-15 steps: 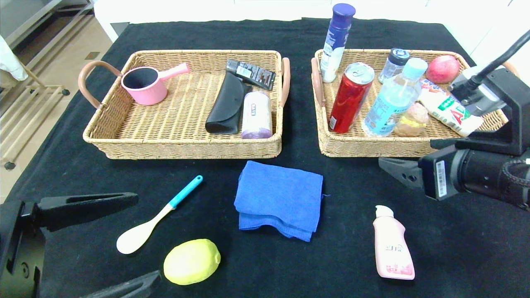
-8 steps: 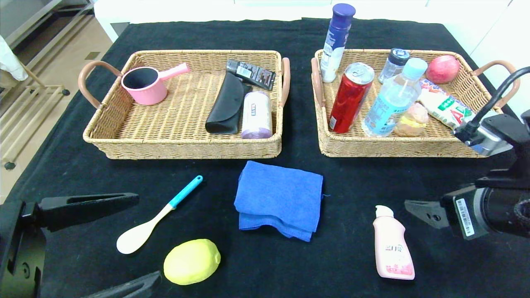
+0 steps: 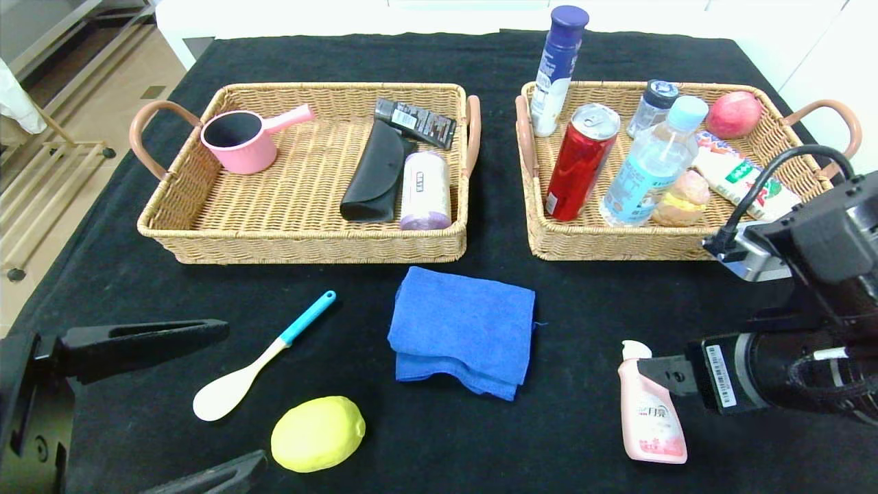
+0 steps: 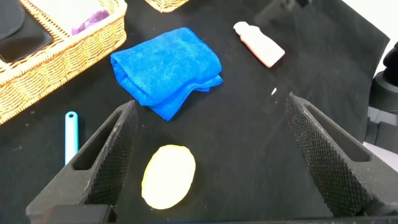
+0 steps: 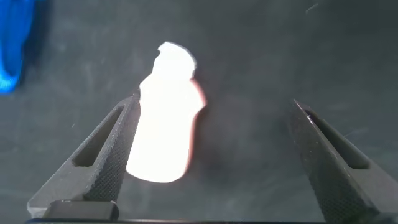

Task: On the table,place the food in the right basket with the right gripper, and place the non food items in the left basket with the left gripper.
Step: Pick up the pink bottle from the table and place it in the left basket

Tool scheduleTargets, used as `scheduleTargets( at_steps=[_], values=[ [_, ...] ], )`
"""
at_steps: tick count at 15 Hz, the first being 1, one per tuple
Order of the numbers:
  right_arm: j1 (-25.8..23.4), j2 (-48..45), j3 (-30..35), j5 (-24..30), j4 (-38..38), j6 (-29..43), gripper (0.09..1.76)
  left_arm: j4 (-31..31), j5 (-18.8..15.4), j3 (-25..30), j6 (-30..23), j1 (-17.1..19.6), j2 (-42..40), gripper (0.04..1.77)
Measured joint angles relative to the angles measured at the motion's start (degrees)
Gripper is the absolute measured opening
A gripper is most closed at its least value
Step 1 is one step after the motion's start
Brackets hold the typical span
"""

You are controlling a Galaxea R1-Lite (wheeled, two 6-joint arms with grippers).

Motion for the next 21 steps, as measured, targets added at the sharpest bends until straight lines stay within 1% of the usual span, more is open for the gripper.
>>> scheduleTargets(
  at_steps=[2,7,10,21],
  values=[
    [1.10,0.72,0.00,1.50,0.91,1.49,1.70,0.00,0.00,-0.02,0.12,0.00,-0.02,1.72],
    [1.90,3.15,0.16,2.12,1.99,4.60,1.70,0.01,-0.02,0.05,0.23,0.00,-0.06,1.72],
    [1.79,4.99,0.05,4.80,1.90,5.01,1.70,0.00,0.00,0.05,0.28,0.00,-0.17,1.72],
    [1.49,8.72,0.17,5.05,1.68,5.44,1.71,0.06,0.00,-0.22,0.63,0.00,-1.68,1.72]
  ],
)
